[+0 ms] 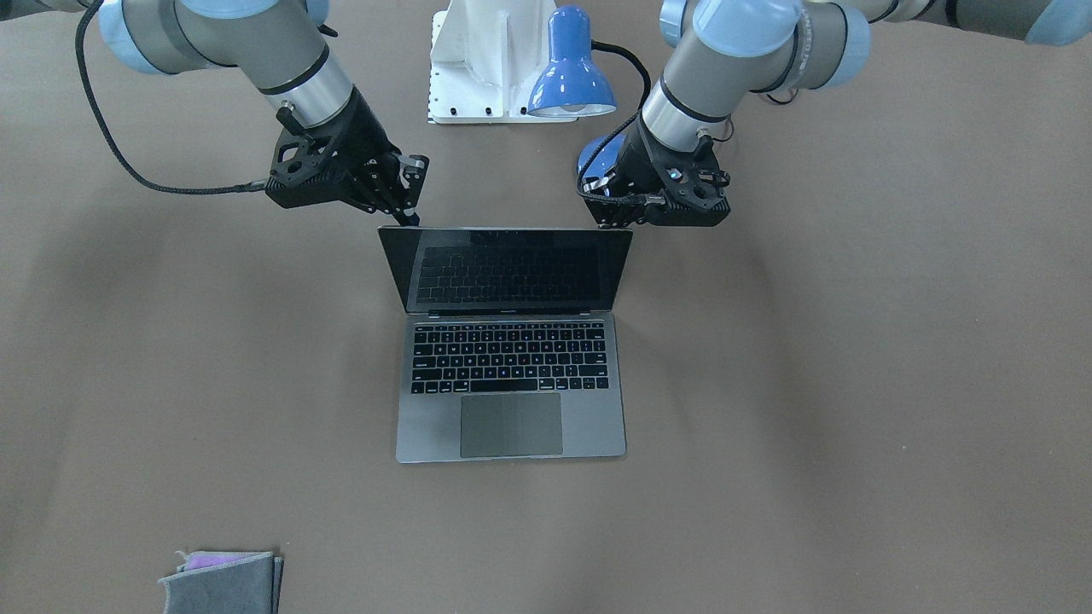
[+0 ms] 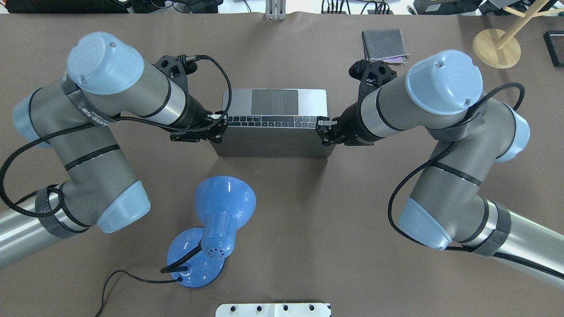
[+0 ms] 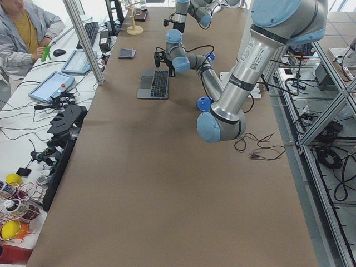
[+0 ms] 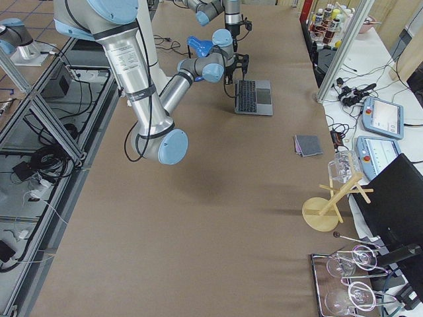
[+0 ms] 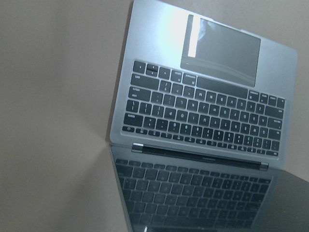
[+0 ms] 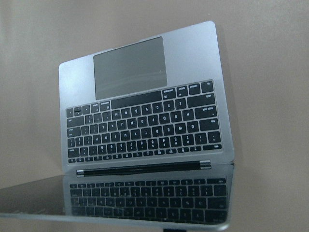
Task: Close laptop
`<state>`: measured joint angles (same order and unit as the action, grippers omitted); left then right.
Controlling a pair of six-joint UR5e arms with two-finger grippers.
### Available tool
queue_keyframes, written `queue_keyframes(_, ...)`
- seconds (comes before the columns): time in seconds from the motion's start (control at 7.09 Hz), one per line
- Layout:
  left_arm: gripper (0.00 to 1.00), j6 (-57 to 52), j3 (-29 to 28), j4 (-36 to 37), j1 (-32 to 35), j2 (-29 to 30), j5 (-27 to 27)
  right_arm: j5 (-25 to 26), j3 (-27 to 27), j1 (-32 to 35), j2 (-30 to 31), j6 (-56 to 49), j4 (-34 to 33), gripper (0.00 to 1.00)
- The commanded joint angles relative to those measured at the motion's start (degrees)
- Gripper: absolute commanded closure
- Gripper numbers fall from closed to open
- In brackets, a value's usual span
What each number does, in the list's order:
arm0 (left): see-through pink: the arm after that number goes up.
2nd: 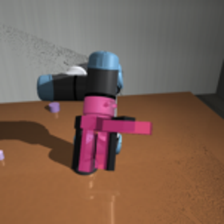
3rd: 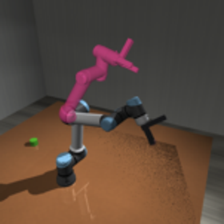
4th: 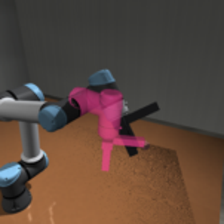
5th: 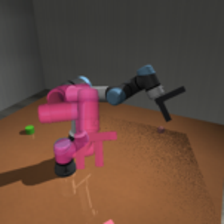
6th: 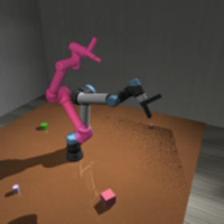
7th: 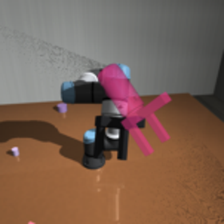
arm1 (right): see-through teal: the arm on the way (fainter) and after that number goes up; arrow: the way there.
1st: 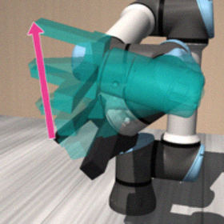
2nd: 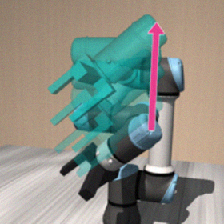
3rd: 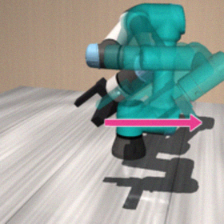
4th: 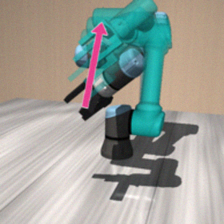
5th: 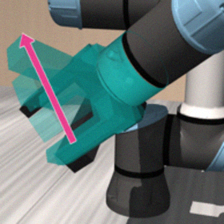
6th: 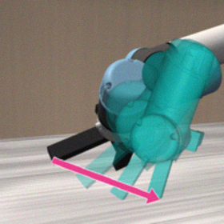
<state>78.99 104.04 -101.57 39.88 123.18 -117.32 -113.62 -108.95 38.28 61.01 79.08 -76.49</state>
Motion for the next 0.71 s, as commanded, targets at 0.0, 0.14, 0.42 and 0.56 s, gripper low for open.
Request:
queue_keyframes(0.0,1.0,-0.1,-5.4,-3.8,2.1,2.2,0.3,-0.4,6.7,3.5,-4.9,-0.7,0.1,1.0)
queue_keyframes(0.14,1.0,-0.1,-8.0,-6.3,2.7,2.9,2.3,-0.4,9.9,4.6,-6.9,-0.9,0.2,1.0)
queue_keyframes(0.42,1.0,-0.1,-14.2,-9.8,3.6,5.8,4.1,-0.4,17.4,6.3,-10.9,-2.5,0.5,1.0)
queue_keyframes(0.56,1.0,0.0,-17.7,-10.0,4.0,8.3,6.3,-0.3,21.6,6.7,-13.4,-2.6,0.8,1.0)
